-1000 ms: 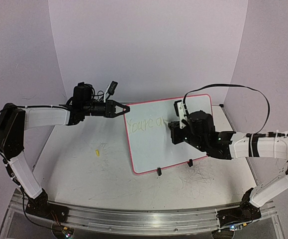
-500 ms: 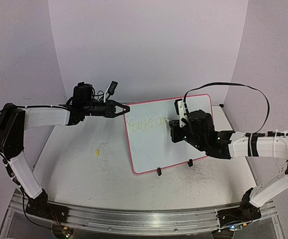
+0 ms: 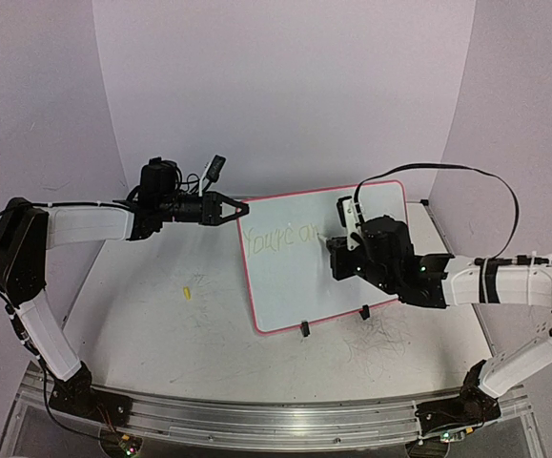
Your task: Write a sentence on the whiteboard
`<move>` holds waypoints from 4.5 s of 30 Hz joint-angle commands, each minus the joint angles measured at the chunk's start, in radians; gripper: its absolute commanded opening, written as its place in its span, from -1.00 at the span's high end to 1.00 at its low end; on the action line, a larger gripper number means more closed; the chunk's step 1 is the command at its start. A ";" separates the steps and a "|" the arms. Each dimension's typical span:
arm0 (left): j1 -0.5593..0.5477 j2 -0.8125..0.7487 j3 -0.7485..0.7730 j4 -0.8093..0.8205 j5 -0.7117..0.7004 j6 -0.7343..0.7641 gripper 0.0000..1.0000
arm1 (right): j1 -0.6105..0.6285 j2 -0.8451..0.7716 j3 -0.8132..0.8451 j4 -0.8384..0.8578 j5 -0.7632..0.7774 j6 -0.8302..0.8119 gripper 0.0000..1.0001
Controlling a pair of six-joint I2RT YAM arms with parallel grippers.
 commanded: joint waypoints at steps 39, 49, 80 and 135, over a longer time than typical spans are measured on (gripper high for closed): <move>0.002 -0.040 -0.007 -0.037 -0.029 0.019 1.00 | -0.005 0.028 0.034 0.078 0.135 -0.008 1.00; 0.002 -0.042 -0.007 -0.037 -0.029 0.018 1.00 | -0.004 -0.003 -0.002 0.020 0.064 0.035 1.00; 0.001 -0.043 -0.008 -0.037 -0.032 0.018 1.00 | -0.010 -0.112 -0.019 0.025 0.060 0.006 1.00; 0.001 -0.038 -0.004 -0.037 -0.025 0.014 1.00 | -0.066 0.002 -0.007 0.107 -0.027 -0.052 1.00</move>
